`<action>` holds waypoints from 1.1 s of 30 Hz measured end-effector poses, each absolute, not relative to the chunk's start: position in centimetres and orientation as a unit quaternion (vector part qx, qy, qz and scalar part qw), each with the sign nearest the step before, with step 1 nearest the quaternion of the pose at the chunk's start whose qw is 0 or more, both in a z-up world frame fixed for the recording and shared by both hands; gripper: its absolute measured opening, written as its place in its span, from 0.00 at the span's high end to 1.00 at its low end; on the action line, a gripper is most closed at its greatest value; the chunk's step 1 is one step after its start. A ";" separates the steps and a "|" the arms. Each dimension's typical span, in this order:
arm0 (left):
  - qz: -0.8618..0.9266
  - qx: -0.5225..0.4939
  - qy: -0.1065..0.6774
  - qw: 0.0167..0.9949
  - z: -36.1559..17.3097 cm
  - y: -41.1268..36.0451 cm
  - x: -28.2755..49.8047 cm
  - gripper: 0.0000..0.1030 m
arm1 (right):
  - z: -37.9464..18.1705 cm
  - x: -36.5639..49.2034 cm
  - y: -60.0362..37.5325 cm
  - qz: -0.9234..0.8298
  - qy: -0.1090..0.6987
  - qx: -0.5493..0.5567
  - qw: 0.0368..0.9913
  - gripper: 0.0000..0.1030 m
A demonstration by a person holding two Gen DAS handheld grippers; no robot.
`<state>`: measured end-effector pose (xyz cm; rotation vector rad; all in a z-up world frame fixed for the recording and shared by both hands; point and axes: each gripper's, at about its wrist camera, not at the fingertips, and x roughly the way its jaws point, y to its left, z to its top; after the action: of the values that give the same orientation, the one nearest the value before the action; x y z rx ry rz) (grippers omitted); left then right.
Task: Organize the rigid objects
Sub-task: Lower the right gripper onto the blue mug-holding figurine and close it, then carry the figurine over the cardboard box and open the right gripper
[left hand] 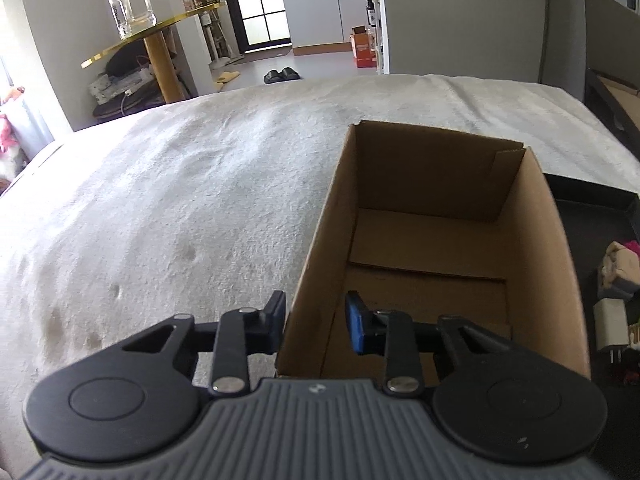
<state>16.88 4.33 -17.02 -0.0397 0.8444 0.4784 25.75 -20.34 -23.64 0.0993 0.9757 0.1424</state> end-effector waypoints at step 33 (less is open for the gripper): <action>0.161 -0.021 0.398 0.903 -16.1 3.0 14.0 0.93 | -18.0 24.0 -20.5 0.130 0.413 0.084 0.897 0.70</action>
<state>14.00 2.98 -16.12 -0.0443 0.8228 0.3336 23.96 -20.48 -18.03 0.1748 0.8562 0.2700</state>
